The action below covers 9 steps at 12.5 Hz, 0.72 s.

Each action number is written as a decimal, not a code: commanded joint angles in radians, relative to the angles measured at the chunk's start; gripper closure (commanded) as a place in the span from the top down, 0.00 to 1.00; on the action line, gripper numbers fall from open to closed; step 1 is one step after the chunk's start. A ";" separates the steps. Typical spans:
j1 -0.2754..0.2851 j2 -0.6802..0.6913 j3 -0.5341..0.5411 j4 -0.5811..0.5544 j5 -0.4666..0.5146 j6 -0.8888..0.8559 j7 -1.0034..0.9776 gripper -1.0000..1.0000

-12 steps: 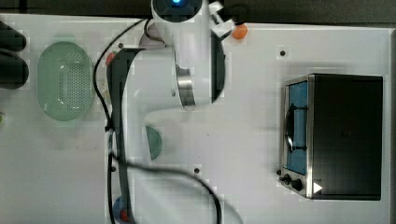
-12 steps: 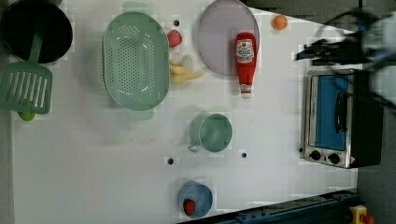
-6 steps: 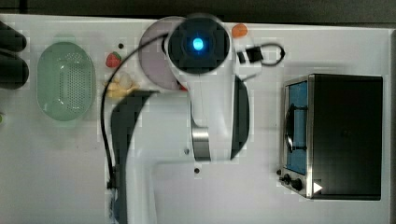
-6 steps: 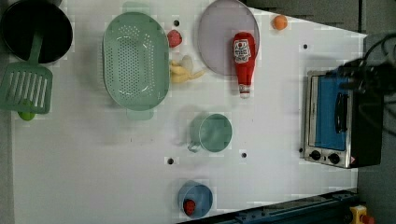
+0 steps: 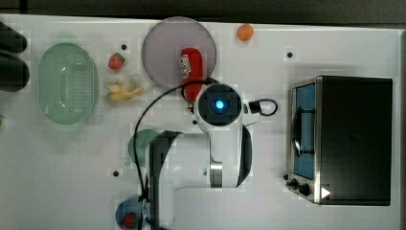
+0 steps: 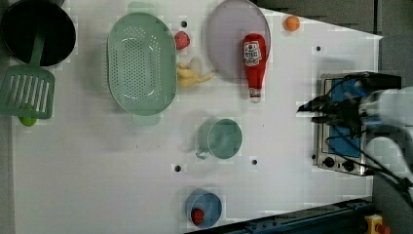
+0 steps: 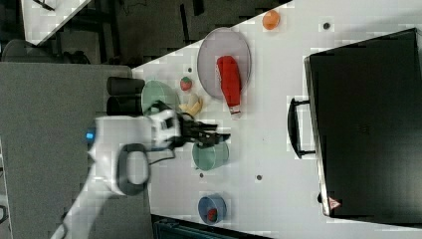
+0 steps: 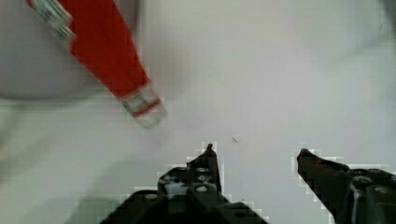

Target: Pick ketchup from plate and place it on table.

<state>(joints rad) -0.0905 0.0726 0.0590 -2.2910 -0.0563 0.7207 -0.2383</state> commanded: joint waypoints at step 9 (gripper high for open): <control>-0.014 0.110 -0.014 -0.133 0.036 0.324 0.049 1.00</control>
<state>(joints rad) -0.1074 0.2286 0.0375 -2.4531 -0.0191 1.0205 -0.2289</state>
